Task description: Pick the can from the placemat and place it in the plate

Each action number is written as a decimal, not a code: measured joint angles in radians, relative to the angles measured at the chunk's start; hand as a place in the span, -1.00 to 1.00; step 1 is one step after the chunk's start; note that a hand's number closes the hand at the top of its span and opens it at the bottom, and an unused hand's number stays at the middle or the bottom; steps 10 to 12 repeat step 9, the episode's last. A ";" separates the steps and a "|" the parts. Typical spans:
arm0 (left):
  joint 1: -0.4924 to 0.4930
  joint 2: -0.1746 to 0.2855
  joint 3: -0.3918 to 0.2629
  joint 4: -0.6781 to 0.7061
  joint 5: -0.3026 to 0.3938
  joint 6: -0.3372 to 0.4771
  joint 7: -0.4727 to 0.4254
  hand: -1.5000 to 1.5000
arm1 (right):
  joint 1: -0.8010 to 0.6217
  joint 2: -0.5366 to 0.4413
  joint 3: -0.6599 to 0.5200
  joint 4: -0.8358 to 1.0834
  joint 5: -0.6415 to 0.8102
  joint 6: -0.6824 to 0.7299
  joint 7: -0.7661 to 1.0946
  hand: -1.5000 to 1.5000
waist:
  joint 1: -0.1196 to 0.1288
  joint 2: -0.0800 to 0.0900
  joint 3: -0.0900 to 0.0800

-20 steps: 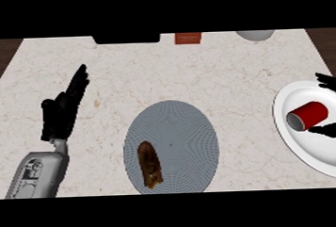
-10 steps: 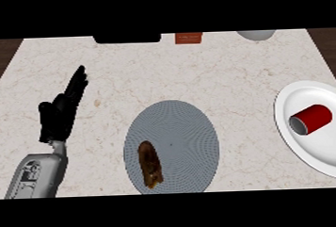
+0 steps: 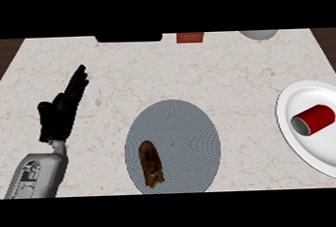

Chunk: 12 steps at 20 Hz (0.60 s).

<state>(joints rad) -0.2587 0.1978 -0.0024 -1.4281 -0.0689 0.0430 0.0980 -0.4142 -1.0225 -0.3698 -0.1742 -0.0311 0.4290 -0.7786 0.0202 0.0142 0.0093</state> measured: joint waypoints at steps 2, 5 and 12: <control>0.003 -0.005 -0.003 -0.005 0.001 0.000 0.002 0.00 | 0.017 -0.014 -0.003 0.002 -0.001 0.005 0.001 -1.00 | 0.001 0.000 0.001; -0.005 -0.009 -0.001 0.006 -0.002 0.005 -0.004 0.00 | 0.034 -0.030 -0.008 -0.002 -0.005 0.011 0.000 -1.00 | -0.001 0.002 0.002; 0.000 -0.004 0.002 0.008 -0.001 -0.001 -0.011 0.00 | 0.054 -0.044 -0.017 -0.006 -0.013 0.022 0.006 -1.00 | 0.000 0.002 0.004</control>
